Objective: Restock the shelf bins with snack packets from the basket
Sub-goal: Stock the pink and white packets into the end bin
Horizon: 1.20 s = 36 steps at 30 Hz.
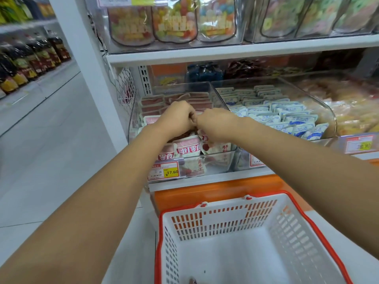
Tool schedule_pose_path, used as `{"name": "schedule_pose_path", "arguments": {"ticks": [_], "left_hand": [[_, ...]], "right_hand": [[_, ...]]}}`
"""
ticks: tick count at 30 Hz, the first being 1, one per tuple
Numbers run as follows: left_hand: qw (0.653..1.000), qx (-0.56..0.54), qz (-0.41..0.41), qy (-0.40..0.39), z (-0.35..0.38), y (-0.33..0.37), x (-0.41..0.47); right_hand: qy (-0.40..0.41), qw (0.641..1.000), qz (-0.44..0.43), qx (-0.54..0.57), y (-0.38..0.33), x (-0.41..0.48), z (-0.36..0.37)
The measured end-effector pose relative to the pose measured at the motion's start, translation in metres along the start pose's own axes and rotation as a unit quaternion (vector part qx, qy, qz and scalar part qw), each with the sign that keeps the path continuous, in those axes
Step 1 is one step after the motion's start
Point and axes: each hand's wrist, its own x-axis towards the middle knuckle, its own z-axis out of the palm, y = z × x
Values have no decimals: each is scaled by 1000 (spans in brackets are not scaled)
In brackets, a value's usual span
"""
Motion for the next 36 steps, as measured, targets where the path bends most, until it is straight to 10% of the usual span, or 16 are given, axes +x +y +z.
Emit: {"name": "schedule_pose_path", "arguments": {"ticks": [9,15,21,25,28,36], "left_hand": [[979,-41,44,193,13,0,-104],[998,8,27,-47,78,-24,-171],[924,124,-48,-359,140,-58,-222],[894,137,-97,-415,150,-66,-225],[890,128,-106,-425,155,-68,-220],[888,121,-143,-419,163,-68,-206]], "right_hand": [[60,996,45,52,3,-10,29],[356,915,25,188,-12,-68,57],[4,965,13,263,-89,-104,185],[-229,905,46,355,-126,-122,301],[-312,851,51,420,-157,-139,351],[-346,898,-6,274,-171,-144,375]]}}
